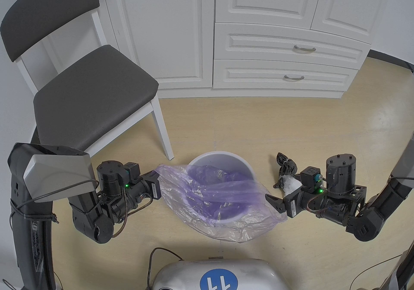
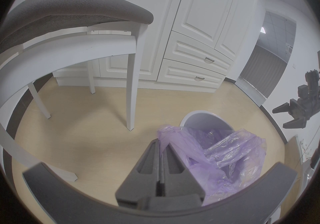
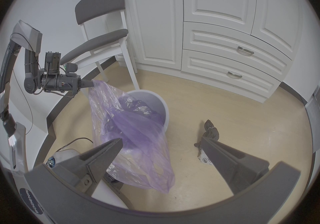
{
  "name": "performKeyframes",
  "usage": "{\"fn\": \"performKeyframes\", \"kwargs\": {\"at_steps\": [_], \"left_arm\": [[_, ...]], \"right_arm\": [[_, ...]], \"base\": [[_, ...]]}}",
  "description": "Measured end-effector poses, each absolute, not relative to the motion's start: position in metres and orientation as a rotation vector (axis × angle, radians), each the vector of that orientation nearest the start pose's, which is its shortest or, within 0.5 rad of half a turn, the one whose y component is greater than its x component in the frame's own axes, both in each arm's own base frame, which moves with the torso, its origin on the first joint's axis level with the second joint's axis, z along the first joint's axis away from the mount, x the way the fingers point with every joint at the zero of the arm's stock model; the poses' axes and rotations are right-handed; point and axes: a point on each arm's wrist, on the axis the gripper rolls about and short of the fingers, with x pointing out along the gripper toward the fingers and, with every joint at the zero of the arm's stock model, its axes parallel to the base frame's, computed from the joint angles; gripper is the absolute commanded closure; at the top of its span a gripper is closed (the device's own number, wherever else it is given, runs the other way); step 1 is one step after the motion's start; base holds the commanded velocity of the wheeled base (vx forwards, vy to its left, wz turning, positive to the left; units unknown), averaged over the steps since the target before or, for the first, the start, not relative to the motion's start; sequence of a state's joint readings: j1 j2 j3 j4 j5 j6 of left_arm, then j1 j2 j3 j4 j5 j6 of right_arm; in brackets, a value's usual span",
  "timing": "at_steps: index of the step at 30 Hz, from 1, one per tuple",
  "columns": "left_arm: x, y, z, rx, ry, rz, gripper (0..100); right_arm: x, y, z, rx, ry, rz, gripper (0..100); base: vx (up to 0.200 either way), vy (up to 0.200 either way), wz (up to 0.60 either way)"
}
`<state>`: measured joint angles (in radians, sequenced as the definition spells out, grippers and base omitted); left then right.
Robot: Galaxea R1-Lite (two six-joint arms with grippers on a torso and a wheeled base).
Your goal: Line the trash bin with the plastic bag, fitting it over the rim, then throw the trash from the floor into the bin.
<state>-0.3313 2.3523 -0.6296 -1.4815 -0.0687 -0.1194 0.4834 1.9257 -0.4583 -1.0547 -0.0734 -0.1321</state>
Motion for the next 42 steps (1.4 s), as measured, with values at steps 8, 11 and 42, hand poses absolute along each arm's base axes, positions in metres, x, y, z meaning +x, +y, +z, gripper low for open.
{"fn": "performKeyframes", "kwargs": {"at_steps": [8, 11, 42], "left_arm": [[0.337, -0.12, 0.004, -0.084, 0.267, -0.388, 100], [0.337, -0.12, 0.005, -0.084, 0.269, -0.387, 100], [0.329, -0.12, 0.013, -0.078, 0.259, -0.397, 100]], "right_arm": [[0.253, 0.139, 0.079, -0.245, 0.357, 0.454, 0], [0.252, 0.144, 0.08, -0.251, 0.348, 0.461, 0], [0.299, 0.211, 0.045, -0.772, 0.318, 0.586, 0]], "base": [[0.0, 0.0, 0.0], [0.0, 0.0, 0.0], [0.0, 0.0, 0.0]]}}
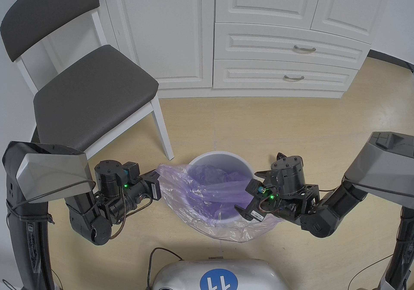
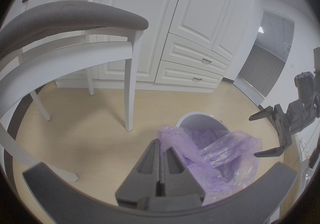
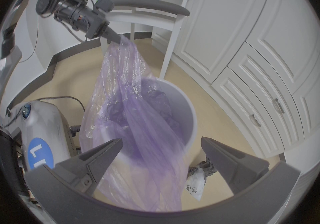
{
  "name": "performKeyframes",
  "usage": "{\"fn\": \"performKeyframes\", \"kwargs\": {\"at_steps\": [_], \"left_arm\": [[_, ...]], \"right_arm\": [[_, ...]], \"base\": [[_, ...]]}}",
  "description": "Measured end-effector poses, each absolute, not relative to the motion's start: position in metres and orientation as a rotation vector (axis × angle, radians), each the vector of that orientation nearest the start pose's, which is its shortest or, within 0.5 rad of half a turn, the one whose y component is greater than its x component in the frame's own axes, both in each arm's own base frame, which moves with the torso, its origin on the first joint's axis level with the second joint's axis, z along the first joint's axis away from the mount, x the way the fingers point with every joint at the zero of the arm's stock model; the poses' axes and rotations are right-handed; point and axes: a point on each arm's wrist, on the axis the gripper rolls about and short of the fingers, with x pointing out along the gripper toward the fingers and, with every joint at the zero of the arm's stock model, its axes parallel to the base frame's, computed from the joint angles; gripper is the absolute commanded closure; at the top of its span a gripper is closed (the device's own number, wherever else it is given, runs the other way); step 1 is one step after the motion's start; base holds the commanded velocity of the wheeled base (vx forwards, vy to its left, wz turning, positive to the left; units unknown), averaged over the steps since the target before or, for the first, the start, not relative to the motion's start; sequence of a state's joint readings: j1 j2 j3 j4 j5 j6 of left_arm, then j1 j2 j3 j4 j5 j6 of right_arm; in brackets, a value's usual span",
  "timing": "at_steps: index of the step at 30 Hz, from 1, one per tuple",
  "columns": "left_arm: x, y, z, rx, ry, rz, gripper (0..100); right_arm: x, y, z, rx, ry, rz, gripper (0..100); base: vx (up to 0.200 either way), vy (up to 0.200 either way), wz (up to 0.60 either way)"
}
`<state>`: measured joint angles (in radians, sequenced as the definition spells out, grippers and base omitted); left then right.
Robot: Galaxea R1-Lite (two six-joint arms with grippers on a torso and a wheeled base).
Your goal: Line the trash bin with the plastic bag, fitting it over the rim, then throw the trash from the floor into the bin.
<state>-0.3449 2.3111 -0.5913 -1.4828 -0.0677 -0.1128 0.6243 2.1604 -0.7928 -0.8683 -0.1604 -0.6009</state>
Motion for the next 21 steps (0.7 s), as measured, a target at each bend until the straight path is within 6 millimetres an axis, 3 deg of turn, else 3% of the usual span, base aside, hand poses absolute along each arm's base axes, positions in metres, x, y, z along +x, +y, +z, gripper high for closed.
{"fn": "performKeyframes", "kwargs": {"at_steps": [21], "left_arm": [[0.33, -0.12, 0.013, -0.078, 0.259, -0.395, 100]], "right_arm": [[0.354, 0.24, 0.004, -0.807, 0.311, 0.551, 0]], "base": [[0.0, 0.0, 0.0]]}}
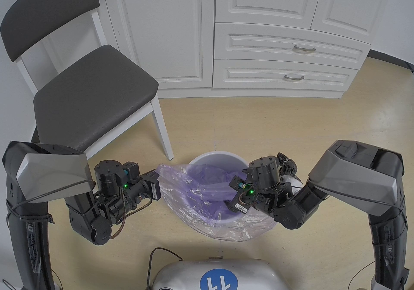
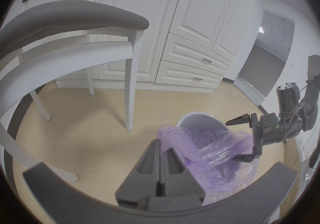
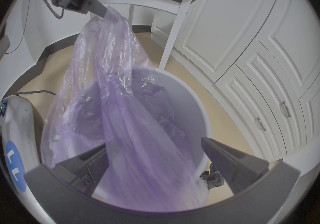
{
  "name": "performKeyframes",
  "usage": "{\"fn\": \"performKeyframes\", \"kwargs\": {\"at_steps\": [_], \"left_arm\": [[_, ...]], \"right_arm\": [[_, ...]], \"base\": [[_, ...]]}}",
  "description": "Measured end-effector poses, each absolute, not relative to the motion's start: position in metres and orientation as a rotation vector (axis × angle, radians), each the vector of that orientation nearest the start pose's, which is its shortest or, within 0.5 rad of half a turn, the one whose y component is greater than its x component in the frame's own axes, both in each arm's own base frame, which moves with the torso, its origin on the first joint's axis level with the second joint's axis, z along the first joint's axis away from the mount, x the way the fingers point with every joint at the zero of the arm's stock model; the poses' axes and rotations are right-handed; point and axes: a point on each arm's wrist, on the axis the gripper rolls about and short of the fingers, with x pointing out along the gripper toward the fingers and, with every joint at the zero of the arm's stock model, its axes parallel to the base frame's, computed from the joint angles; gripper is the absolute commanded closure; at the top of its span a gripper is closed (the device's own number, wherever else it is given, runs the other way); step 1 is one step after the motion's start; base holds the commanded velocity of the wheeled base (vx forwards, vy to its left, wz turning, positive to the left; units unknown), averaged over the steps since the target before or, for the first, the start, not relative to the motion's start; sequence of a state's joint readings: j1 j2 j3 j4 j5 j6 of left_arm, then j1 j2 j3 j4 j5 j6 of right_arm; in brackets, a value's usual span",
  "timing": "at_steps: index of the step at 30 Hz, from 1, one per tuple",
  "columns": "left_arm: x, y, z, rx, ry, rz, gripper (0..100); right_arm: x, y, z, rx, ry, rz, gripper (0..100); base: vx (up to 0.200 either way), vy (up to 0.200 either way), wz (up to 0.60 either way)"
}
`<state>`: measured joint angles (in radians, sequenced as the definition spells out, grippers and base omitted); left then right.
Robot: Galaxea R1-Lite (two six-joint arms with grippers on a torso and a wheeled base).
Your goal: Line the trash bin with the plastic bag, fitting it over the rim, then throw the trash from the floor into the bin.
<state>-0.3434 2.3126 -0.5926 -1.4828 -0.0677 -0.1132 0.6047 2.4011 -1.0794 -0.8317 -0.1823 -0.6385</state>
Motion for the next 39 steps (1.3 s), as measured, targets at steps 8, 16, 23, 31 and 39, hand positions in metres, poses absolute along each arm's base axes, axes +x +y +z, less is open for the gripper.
{"fn": "performKeyframes", "kwargs": {"at_steps": [8, 16, 23, 31, 39], "left_arm": [[0.33, -0.119, 0.013, -0.078, 0.26, -0.395, 100], [0.332, -0.121, 0.008, -0.08, 0.267, -0.396, 100], [0.34, -0.129, -0.003, -0.098, 0.25, -0.404, 100], [0.352, -0.144, -0.011, -0.177, 0.223, -0.342, 100], [0.361, -0.157, -0.015, -0.244, 0.194, -0.306, 100]], "right_arm": [[0.371, 0.24, 0.006, -0.752, 0.282, 0.509, 100], [0.38, 0.229, 0.032, -0.653, 0.247, 0.462, 100], [0.398, 0.222, 0.049, -0.555, 0.206, 0.407, 100], [0.434, 0.224, 0.049, -0.408, 0.152, 0.333, 100], [0.469, 0.228, 0.033, -0.258, 0.11, 0.262, 100]], "base": [[0.0, 0.0, 0.0], [0.0, 0.0, 0.0], [0.0, 0.0, 0.0], [0.0, 0.0, 0.0], [0.0, 0.0, 0.0]]}}
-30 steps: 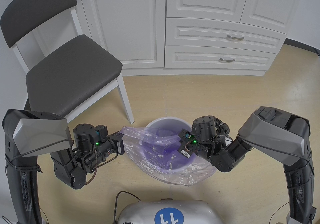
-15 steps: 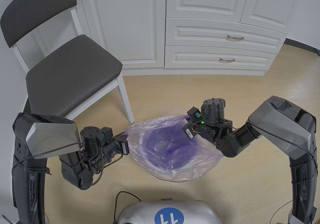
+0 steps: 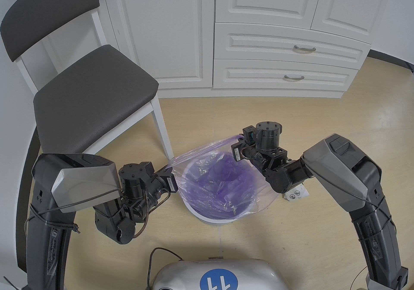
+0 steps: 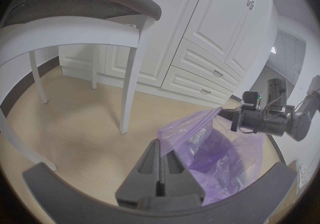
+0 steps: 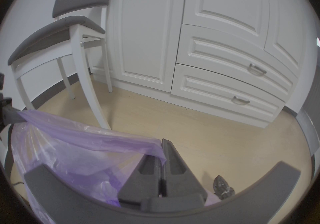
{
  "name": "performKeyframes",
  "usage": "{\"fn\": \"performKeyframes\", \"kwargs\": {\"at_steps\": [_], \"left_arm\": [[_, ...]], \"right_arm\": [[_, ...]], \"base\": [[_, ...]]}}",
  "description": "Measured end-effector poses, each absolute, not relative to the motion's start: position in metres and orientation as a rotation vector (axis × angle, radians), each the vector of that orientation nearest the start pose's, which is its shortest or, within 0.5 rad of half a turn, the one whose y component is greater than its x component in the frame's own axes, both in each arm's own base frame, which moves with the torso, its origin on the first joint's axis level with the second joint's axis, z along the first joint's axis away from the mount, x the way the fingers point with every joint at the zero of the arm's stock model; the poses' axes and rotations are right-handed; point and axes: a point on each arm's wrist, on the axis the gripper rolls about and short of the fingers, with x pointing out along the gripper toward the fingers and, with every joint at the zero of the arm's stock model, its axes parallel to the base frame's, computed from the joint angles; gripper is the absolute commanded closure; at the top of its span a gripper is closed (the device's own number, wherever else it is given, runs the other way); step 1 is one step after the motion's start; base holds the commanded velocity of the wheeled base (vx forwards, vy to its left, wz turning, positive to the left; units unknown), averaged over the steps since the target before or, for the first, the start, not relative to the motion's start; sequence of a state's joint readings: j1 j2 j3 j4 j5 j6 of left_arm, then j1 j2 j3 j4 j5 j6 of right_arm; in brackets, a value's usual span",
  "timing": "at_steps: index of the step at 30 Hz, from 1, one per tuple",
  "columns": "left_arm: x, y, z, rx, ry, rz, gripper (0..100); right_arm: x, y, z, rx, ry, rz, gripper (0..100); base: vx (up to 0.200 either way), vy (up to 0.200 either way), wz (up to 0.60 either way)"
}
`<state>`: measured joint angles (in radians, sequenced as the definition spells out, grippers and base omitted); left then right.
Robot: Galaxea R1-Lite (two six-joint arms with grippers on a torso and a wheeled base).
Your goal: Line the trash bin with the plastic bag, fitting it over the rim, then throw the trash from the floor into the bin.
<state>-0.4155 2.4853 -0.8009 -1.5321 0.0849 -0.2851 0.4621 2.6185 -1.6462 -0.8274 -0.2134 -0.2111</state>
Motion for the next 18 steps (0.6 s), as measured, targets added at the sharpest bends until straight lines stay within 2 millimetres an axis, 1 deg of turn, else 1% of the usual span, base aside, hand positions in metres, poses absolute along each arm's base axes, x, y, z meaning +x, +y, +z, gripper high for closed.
{"fn": "performKeyframes", "kwargs": {"at_steps": [1, 6, 10, 13, 18], "left_arm": [[0.362, -0.159, -0.015, -0.249, 0.193, -0.305, 100], [0.363, -0.163, -0.017, -0.257, 0.19, -0.304, 100], [0.363, -0.164, -0.019, -0.257, 0.192, -0.306, 100], [0.363, -0.164, -0.019, -0.256, 0.194, -0.305, 100], [0.362, -0.164, -0.02, -0.255, 0.198, -0.304, 100]], "right_arm": [[0.473, 0.228, 0.03, -0.241, 0.108, 0.256, 0], [0.483, 0.228, 0.019, -0.183, 0.129, 0.239, 0], [0.483, 0.228, 0.019, -0.176, 0.14, 0.238, 0], [0.478, 0.227, 0.018, -0.184, 0.168, 0.244, 0], [0.461, 0.219, 0.02, -0.204, 0.232, 0.256, 0]], "base": [[0.0, 0.0, 0.0], [0.0, 0.0, 0.0], [0.0, 0.0, 0.0], [0.0, 0.0, 0.0], [0.0, 0.0, 0.0]]}}
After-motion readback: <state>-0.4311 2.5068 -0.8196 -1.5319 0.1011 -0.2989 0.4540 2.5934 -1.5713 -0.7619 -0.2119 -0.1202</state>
